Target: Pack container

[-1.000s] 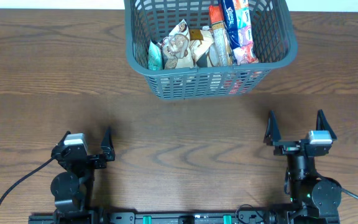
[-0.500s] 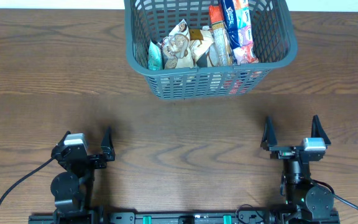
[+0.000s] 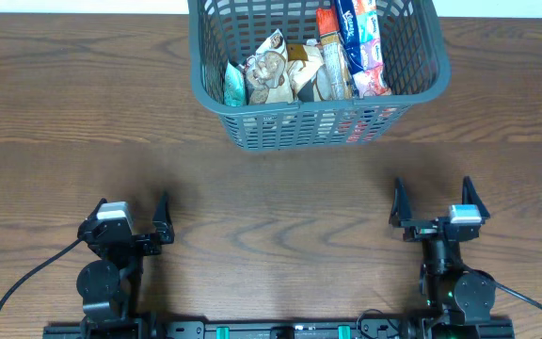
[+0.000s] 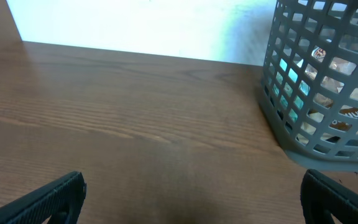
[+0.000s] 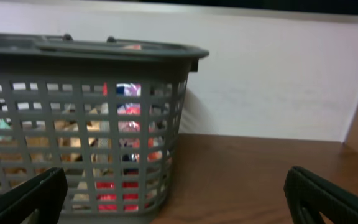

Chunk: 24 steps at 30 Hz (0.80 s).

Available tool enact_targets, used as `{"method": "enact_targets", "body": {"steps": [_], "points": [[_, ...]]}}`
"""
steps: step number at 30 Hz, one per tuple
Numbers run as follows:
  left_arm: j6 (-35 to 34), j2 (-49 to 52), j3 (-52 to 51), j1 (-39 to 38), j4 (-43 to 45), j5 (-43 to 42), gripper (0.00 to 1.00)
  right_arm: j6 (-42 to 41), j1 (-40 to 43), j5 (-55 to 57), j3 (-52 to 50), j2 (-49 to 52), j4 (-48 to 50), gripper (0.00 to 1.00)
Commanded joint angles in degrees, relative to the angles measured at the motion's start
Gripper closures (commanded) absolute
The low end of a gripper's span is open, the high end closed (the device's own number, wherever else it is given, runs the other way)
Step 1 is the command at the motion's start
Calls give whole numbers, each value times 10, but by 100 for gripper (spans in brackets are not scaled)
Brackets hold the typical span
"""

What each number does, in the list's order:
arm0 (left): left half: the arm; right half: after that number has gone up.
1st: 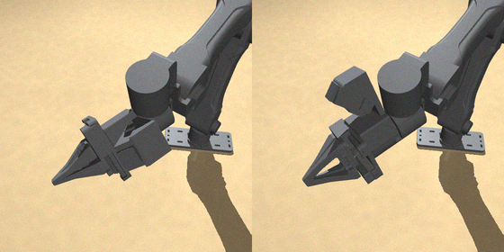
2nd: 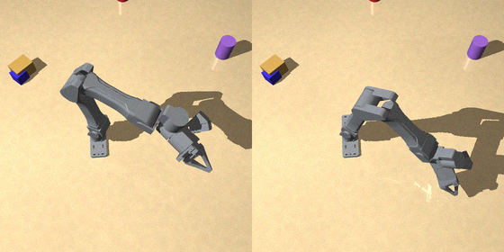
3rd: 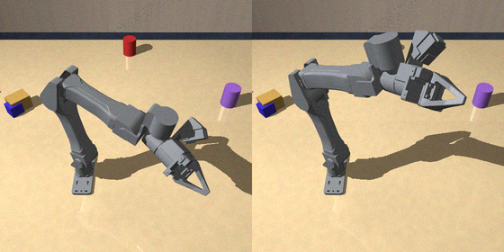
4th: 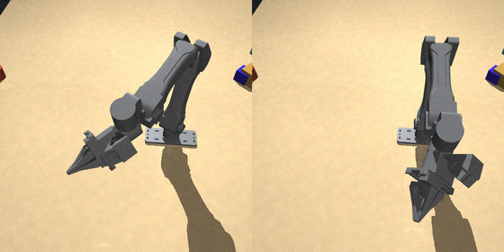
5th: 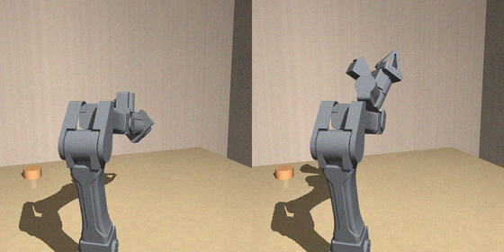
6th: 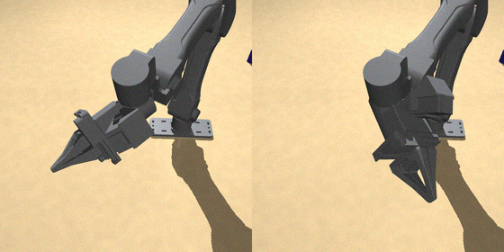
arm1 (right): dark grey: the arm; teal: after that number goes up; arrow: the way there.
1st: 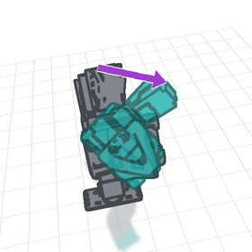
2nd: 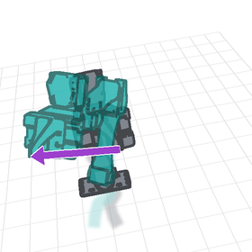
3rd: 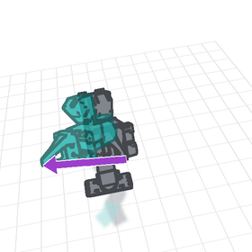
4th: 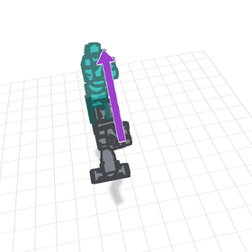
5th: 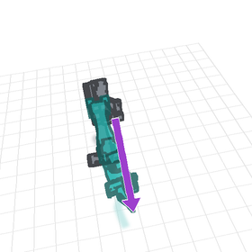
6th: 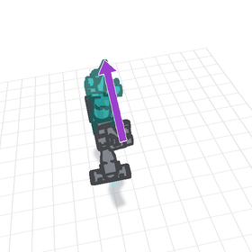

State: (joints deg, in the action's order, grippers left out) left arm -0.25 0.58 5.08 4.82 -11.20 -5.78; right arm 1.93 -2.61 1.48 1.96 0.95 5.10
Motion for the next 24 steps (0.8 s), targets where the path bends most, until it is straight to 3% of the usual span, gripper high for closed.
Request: {"method": "enact_targets", "body": {"steps": [1,11,24], "points": [[-7,-3,-16,3,-2,5,1,5,-6,0,-17,-7,-2,1],[-7,-3,-16,3,-2,5,1,2,-6,-5,-16,-7,-91,1],[-7,-3,-16,3,-2,5,1,5,-6,-11,-16,-7,-94,1]]}}
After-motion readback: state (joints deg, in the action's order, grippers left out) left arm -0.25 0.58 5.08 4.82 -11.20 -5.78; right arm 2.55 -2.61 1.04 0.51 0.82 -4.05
